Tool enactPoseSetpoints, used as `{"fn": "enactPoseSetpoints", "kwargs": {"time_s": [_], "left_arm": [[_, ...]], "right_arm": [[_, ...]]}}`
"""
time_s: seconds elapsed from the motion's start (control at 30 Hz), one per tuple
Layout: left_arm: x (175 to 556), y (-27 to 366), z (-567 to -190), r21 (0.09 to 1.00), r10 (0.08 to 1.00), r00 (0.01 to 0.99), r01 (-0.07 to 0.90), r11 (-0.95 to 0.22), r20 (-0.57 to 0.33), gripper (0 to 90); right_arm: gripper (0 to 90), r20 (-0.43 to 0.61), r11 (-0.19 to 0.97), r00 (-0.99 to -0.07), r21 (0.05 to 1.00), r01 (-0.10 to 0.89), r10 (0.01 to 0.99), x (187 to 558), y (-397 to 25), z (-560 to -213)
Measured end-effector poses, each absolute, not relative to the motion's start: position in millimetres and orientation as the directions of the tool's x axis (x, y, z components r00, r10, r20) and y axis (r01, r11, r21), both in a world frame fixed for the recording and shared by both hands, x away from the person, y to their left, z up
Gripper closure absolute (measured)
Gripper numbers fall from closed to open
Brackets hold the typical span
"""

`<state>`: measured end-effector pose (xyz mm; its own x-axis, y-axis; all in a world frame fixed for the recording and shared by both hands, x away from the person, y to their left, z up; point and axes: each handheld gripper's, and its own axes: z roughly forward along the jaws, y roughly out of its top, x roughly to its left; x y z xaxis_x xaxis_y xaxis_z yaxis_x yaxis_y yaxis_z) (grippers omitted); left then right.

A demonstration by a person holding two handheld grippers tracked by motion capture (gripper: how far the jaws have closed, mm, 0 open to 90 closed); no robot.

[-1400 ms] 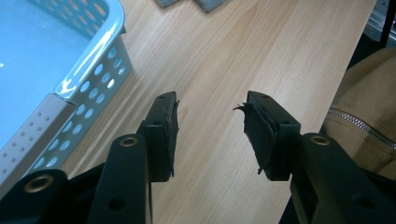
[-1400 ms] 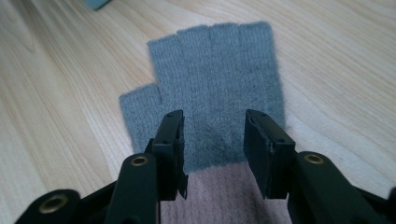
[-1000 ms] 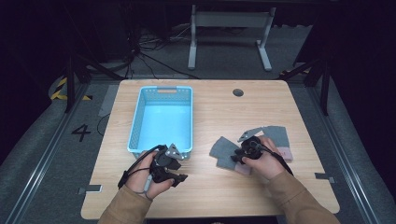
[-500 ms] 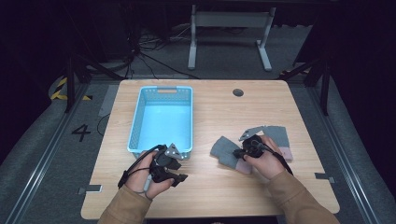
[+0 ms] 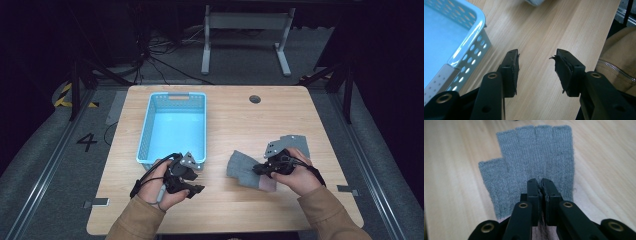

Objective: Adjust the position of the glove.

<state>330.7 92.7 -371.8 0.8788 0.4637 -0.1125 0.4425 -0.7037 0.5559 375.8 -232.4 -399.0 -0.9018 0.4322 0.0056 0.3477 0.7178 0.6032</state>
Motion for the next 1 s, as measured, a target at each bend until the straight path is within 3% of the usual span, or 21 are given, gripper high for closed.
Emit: {"fn": "enactPoseSetpoints", "kwargs": {"time_s": [0.5, 0.77, 1.0], "left_arm": [[333.2, 81.6, -368.6, 0.565, 0.43, 0.896, 0.413, -0.715, -0.111, 55.4], [334.9, 82.9, -369.0, 0.565, 0.431, 0.895, 0.415, -0.713, -0.113, 55.4], [335.2, 81.4, -366.7, 0.571, 0.427, 0.897, 0.409, -0.712, -0.111, 54.9]], "right_arm": [[85.6, -0.001, 0.811, -0.962, 0.539, 0.229, 0.272, 368.0, -239.5, -413.8], [81.8, -0.003, 0.824, -0.965, 0.52, 0.223, 0.263, 374.6, -241.7, -426.8], [72.5, 0.021, 0.761, -0.944, 0.585, 0.28, 0.33, 370.8, -245.5, -418.0]]}}
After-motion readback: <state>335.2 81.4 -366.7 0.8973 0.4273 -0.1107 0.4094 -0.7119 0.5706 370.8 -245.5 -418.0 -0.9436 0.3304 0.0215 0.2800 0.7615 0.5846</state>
